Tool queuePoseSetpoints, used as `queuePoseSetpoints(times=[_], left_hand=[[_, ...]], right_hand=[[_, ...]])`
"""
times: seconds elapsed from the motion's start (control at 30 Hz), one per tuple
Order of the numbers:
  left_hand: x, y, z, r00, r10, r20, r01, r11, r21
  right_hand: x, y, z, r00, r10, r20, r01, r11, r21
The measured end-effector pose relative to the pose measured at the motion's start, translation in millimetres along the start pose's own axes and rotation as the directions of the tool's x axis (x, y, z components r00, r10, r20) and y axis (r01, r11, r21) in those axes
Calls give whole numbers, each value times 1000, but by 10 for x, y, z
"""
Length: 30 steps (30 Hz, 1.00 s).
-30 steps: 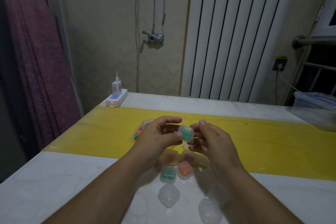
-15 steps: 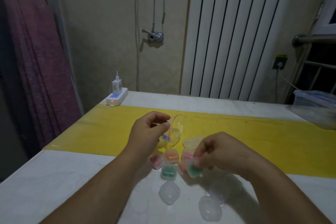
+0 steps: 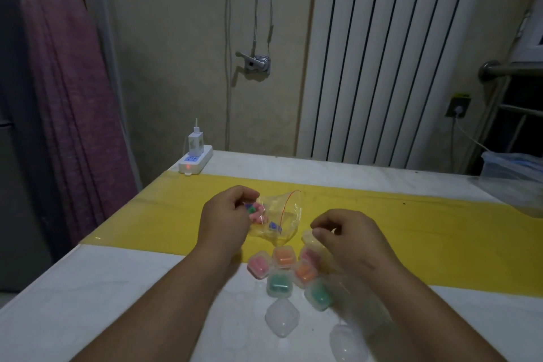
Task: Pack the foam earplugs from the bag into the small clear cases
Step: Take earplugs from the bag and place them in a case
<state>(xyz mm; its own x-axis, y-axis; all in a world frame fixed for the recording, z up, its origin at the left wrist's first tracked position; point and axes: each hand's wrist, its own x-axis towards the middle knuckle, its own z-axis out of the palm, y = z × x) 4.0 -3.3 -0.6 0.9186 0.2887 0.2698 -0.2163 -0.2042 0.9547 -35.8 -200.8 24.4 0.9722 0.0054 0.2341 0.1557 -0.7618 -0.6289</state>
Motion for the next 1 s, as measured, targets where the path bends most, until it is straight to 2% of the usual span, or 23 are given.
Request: queuePoseSetpoints(times=[0.1, 0.2, 0.33, 0.47, 0.57, 0.73, 0.87, 1.0], left_hand=[[136, -95, -55, 999, 42, -9, -38, 963, 268], [171, -145, -63, 994, 95, -58, -63, 908, 415], [163, -211, -32, 986, 161, -48, -100, 794, 600], [178, -269, 23, 983, 177, 57, -176, 788, 590], [176, -329, 35, 984, 148, 97, -177, 796, 579], [199, -378, 39, 987, 150, 62, -158, 805, 572], [216, -407, 41, 988, 144, 55, -147, 775, 614], [215, -384, 33, 985, 163, 62, -163, 734, 659]], right_hand=[[134, -27, 107, 997, 24, 77, -22, 999, -25], [284, -72, 191, 992, 42, 116, -39, 999, -26], [478, -172, 291, 994, 24, 103, -21, 999, -36], [638, -313, 432, 992, 17, 129, 2, 990, -143], [725, -346, 571, 990, -1, 141, 17, 994, -111], [796, -365, 701, 985, 10, 175, 8, 995, -102], [796, -359, 782, 983, 38, 181, -5, 983, -182], [813, -373, 837, 979, 23, 205, 13, 985, -173]])
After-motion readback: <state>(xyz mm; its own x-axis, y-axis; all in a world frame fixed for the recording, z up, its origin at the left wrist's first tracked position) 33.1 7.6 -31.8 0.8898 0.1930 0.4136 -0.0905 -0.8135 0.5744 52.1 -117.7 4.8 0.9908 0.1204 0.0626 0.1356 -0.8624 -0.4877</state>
